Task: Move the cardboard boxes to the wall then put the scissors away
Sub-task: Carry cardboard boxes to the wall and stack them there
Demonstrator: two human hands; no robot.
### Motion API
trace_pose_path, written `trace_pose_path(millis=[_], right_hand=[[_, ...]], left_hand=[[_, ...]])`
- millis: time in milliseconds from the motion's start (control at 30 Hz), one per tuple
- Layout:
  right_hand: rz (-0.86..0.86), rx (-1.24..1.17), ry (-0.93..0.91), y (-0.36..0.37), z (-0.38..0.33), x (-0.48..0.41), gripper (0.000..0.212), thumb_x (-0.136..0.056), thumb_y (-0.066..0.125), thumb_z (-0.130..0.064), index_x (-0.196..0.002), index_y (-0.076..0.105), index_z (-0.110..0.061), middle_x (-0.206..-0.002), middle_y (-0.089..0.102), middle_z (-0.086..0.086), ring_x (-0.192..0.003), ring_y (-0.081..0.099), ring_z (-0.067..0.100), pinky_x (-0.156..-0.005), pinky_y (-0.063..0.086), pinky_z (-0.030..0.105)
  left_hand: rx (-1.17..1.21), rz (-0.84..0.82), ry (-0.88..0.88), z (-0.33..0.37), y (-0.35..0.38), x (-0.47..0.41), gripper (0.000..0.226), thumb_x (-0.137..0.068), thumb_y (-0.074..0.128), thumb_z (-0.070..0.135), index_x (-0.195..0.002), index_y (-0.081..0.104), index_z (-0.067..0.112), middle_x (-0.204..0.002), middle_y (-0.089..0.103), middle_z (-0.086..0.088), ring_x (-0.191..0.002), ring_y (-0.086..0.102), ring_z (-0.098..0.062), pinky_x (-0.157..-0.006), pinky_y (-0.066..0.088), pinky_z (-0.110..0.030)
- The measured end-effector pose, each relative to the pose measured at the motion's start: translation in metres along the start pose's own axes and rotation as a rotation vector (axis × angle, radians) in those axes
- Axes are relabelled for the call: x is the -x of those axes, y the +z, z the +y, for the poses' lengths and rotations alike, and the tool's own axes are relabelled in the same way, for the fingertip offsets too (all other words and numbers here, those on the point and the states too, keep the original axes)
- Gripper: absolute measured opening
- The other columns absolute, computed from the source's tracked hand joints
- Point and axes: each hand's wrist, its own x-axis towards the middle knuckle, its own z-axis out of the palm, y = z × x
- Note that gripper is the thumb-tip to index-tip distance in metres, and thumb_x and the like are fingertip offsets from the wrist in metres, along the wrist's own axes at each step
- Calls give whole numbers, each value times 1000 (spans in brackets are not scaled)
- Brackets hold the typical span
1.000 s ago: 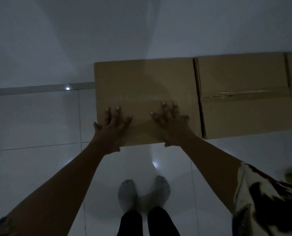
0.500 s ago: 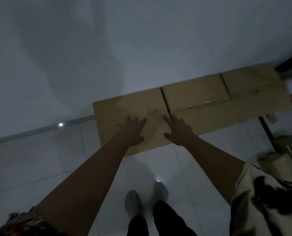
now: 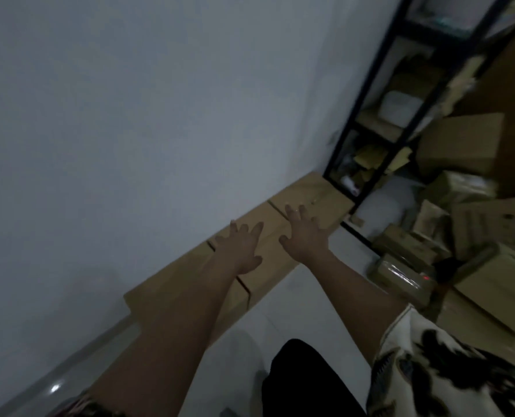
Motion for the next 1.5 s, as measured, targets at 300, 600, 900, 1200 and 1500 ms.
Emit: trace_pose_path(millis=[300, 600, 900, 1200, 1500], right_hand=[[162, -104, 319, -53, 109, 109, 76, -96, 53, -38, -156, 8, -26, -163, 2, 7, -142, 21, 38, -107, 36, 50], [213, -201, 679, -49, 236, 245, 83, -94, 56, -35, -156, 2, -29, -164, -4, 6, -145, 18, 38, -108, 31, 51], [233, -256, 915, -20, 341, 403, 76, -95, 52, -36, -155, 6, -31, -163, 2, 6, -138, 28, 38, -102, 37, 48], [150, -327, 1038, 22, 410, 492, 83, -96, 51, -44, -154, -7, -35, -164, -4, 7, -137, 29, 40, -101, 37, 47], [178, -437, 1146, 46, 449, 461, 82, -97, 48, -47, -154, -10, -37, -163, -4, 9, -133, 35, 44, -100, 39, 48]], left_hand=[[-152, 13, 319, 153, -11, 14, 84, -94, 54, 39, -154, -1, 24, -158, 14, -11, -146, 8, -34, -107, 29, -61], [-336, -30, 638, 320, 30, 52, 85, -95, 53, 43, -155, -3, 22, -161, 4, -14, -148, 0, -36, -113, 21, -60], [-390, -130, 815, 469, 116, 135, 85, -92, 59, 37, -154, 3, 23, -161, -1, -14, -148, -4, -36, -110, 21, -66], [-456, -182, 924, 553, 180, 183, 87, -92, 58, 28, -155, -2, 26, -162, -5, -9, -148, -7, -37, -112, 16, -62], [-628, -208, 1066, 596, 196, 115, 87, -92, 58, 31, -154, -5, 35, -162, -9, 3, -148, -7, -37, -112, 17, -62]])
